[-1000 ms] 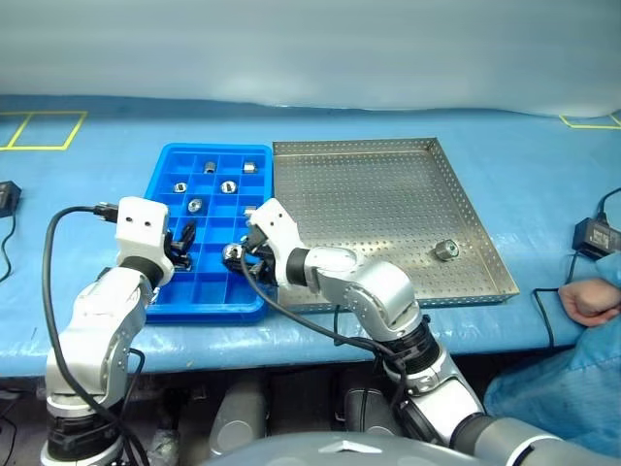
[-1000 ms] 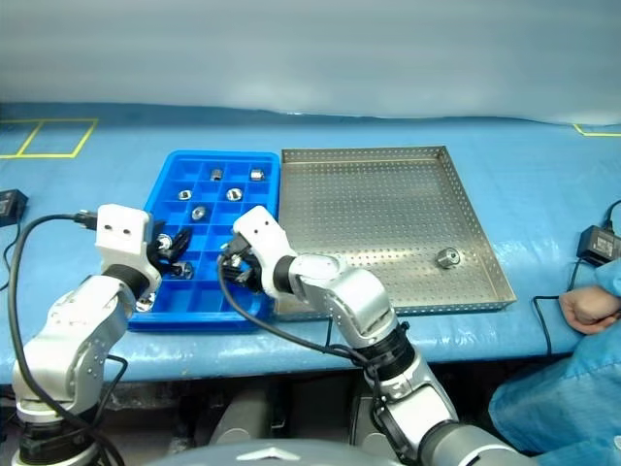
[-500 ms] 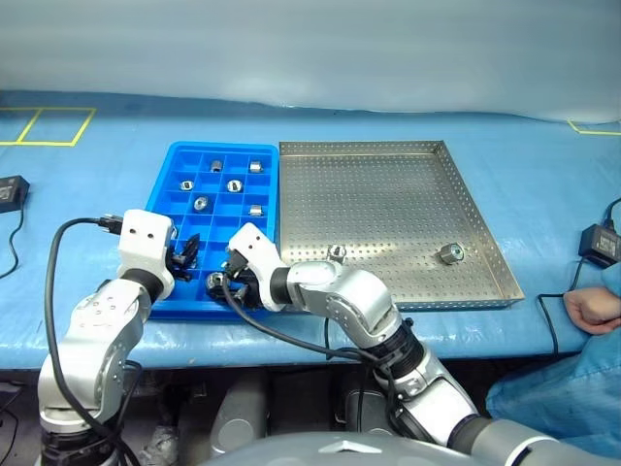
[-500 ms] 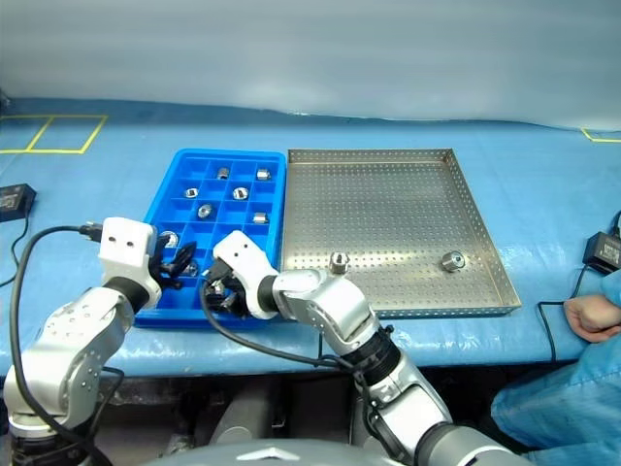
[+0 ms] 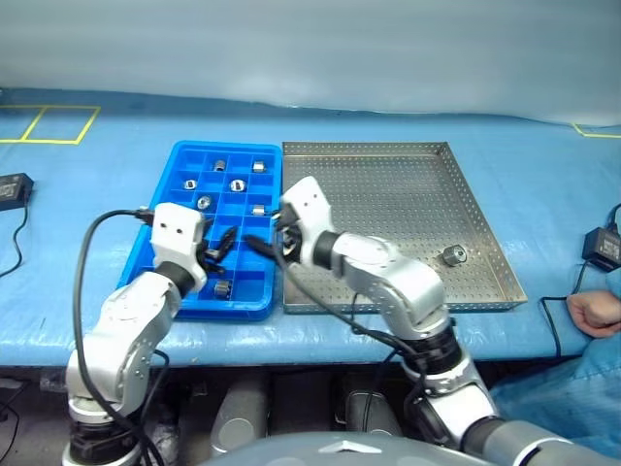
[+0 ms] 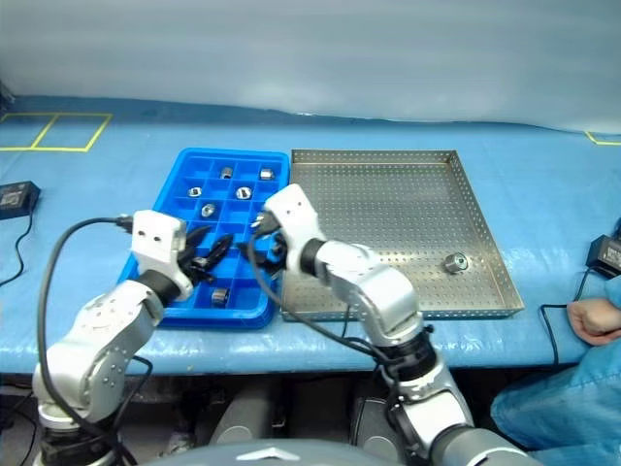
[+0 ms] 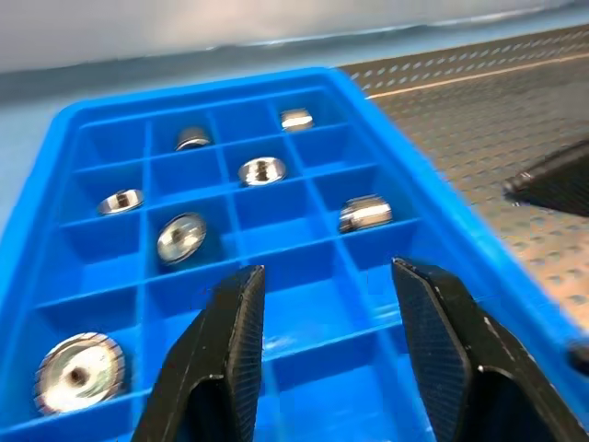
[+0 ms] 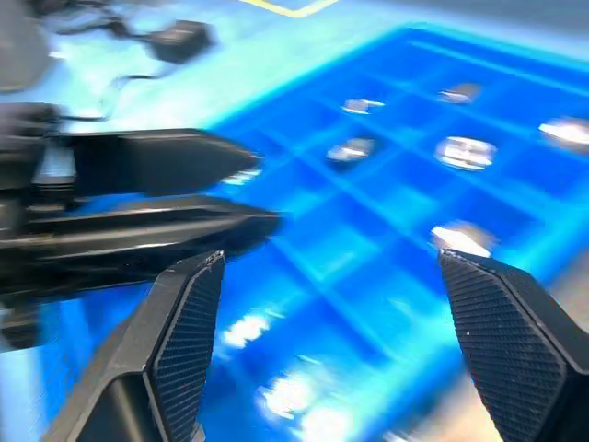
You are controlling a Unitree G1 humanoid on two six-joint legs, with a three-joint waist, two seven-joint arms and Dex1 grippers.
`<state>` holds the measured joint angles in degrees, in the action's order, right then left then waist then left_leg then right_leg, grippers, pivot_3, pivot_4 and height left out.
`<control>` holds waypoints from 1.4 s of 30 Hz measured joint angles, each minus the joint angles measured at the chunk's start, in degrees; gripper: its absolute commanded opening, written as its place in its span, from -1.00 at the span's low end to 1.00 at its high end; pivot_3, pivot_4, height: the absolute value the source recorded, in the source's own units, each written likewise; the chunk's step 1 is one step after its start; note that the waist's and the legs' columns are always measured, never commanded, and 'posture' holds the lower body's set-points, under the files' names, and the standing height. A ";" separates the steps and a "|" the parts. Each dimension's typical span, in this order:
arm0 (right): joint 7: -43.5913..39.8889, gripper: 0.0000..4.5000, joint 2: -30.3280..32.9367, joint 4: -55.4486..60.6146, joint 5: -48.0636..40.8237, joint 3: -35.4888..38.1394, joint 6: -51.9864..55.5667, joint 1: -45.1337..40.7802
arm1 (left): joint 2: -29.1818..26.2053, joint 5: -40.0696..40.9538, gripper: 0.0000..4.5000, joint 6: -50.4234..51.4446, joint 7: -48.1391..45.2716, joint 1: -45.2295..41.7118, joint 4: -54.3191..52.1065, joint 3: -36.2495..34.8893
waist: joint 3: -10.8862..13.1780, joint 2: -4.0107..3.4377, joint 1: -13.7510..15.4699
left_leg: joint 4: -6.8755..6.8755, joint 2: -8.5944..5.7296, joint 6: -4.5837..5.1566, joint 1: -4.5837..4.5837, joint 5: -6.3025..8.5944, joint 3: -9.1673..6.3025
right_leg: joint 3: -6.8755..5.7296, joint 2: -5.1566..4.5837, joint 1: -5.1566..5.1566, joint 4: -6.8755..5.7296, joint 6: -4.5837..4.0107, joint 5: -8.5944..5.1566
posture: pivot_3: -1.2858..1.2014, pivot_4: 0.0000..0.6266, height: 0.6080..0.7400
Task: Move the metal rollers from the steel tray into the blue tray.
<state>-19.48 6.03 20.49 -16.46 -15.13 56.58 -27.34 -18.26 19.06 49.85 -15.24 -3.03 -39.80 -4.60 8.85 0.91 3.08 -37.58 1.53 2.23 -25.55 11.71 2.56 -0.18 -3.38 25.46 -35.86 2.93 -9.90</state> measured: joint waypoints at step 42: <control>10.73 -0.07 -0.24 -8.44 8.42 2.79 1.97 7.82 | -2.45 0.06 0.06 -2.79 -5.68 -0.09 6.45 10.16 | 0.00 -0.01 -2.19 | -0.13 0.14 0.02 0.03 -0.05 0.06 | 0.05 0.21 -0.02 -0.11 -0.02 -0.04 | 0.12 -0.52 1.00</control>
<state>-8.75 5.79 12.05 -8.04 -12.34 58.55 -19.52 -20.71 19.12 47.06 -20.92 -3.13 -33.35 5.56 8.85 0.90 0.89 -37.71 1.66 2.24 -25.52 11.66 2.62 -0.13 -3.17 25.44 -35.97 2.91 -9.94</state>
